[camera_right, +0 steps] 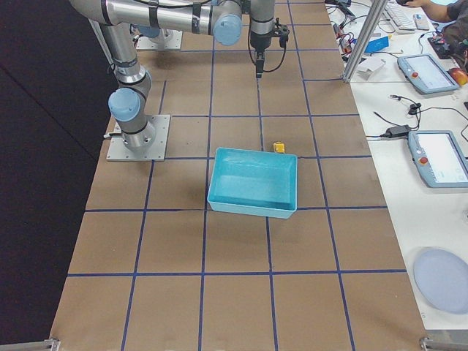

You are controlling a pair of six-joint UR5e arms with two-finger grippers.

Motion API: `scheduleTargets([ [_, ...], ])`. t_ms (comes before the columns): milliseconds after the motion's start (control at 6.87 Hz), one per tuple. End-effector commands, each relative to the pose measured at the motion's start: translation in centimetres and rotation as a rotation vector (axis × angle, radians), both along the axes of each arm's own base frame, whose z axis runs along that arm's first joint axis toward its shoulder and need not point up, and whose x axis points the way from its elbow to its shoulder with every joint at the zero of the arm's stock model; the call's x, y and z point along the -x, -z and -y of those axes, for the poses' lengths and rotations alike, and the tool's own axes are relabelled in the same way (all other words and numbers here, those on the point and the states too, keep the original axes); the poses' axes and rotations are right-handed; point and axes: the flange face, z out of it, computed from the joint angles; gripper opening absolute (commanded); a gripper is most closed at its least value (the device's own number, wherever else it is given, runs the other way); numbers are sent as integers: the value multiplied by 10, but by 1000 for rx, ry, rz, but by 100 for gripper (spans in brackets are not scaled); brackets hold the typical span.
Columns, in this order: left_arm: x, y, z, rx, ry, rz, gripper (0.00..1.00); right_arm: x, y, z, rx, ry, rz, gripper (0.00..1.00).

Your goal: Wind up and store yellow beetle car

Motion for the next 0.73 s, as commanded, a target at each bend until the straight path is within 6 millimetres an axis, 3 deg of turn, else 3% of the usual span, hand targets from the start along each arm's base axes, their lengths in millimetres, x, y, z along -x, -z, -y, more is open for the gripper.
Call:
scheduleTargets([
  [0, 1, 0, 0, 0, 4, 0, 100, 48, 8, 12, -6, -119, -4, 100],
  [146, -2, -1, 0, 1, 7, 0, 100, 73, 18, 21, -14, -197, -4, 100],
  [291, -2, -1, 0, 1, 30, 0, 100, 81, 26, 38, 34, -271, -36, 100],
  [437, -3, -2, -1, 3, 31, 0, 100, 88, 40, 64, 120, -496, -96, 100],
  [583, -3, -1, -1, 1, 31, 0, 100, 92, 51, 70, 121, -609, -109, 100],
])
